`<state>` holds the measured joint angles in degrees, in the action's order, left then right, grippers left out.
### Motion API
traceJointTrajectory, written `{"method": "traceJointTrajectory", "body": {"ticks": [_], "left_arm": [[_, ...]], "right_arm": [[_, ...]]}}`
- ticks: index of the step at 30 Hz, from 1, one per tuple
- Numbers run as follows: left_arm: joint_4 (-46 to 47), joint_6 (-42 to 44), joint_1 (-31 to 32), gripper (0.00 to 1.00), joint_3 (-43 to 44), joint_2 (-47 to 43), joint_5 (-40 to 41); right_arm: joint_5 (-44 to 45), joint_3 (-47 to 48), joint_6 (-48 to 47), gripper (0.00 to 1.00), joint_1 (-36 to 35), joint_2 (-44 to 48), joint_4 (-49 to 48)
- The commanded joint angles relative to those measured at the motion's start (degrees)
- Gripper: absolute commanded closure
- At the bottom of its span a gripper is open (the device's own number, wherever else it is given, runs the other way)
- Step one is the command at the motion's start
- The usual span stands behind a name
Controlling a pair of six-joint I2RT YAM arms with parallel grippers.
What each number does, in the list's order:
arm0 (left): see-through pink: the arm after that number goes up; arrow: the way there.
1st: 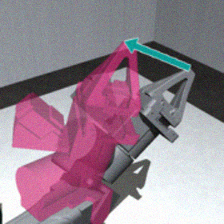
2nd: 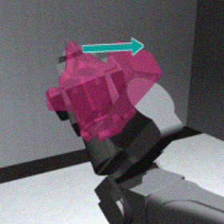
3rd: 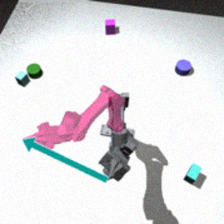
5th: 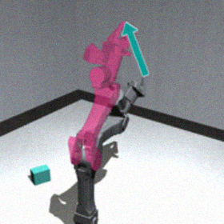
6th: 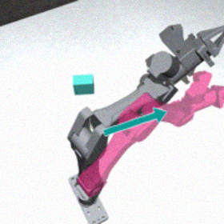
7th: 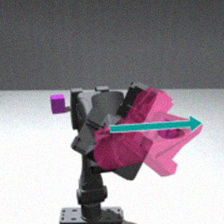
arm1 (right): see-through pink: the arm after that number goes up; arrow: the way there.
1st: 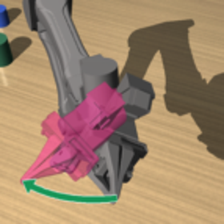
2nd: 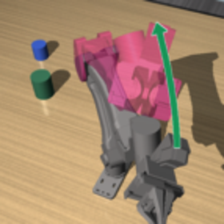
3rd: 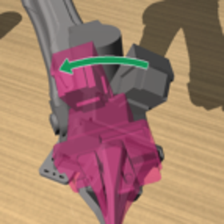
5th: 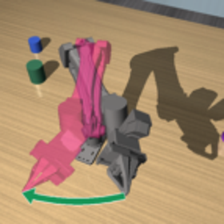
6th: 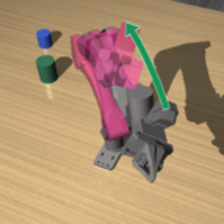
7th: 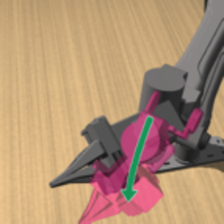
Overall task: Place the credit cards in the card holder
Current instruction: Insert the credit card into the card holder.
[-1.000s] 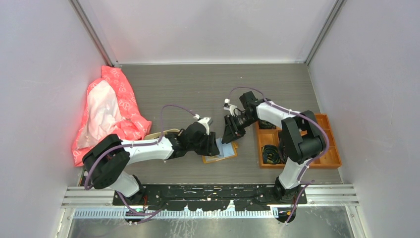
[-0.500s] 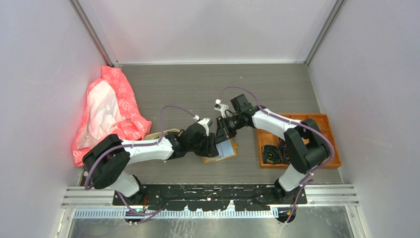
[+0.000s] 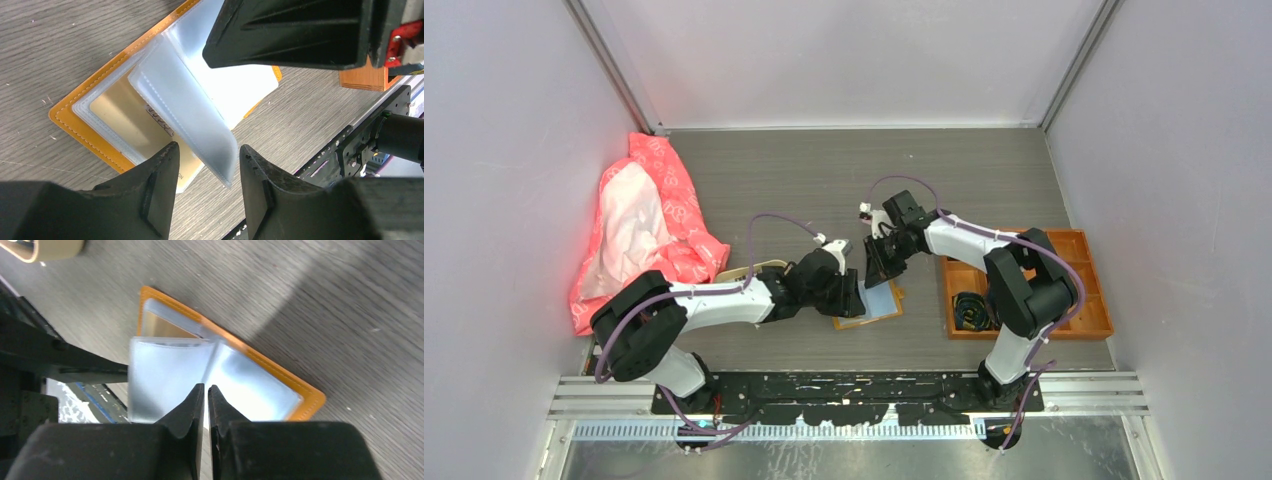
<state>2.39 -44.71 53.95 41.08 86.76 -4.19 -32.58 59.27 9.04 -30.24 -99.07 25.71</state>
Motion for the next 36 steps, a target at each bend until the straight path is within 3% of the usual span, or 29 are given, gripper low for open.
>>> {"method": "traceJointTrajectory", "body": {"ticks": [1, 17, 26, 32, 36], "left_arm": [[2.7, 0.3, -0.4, 0.5, -0.7, -1.4, -0.7], [10.0, -2.5, -4.5, 0.48, -5.0, -5.6, -5.8], [16.9, -5.7, -8.4, 0.5, -6.5, -4.3, -11.0], [19.2, -7.2, -9.2, 0.57, -6.2, -1.7, -12.2], [18.2, -7.4, -9.8, 0.7, -5.9, -0.9, -11.8]], "right_arm": [[6.1, 2.6, -3.0, 0.87, 0.9, 0.2, 3.4], [-6.0, 2.7, -4.6, 0.85, 3.1, 2.3, 4.1], [-8.5, 2.8, -5.7, 0.84, 3.4, 2.5, 4.9], [-11.4, 2.7, -6.9, 0.81, 4.0, 3.3, 5.3], [-14.6, 2.7, -8.7, 0.76, 4.0, 3.6, 6.1]]}}
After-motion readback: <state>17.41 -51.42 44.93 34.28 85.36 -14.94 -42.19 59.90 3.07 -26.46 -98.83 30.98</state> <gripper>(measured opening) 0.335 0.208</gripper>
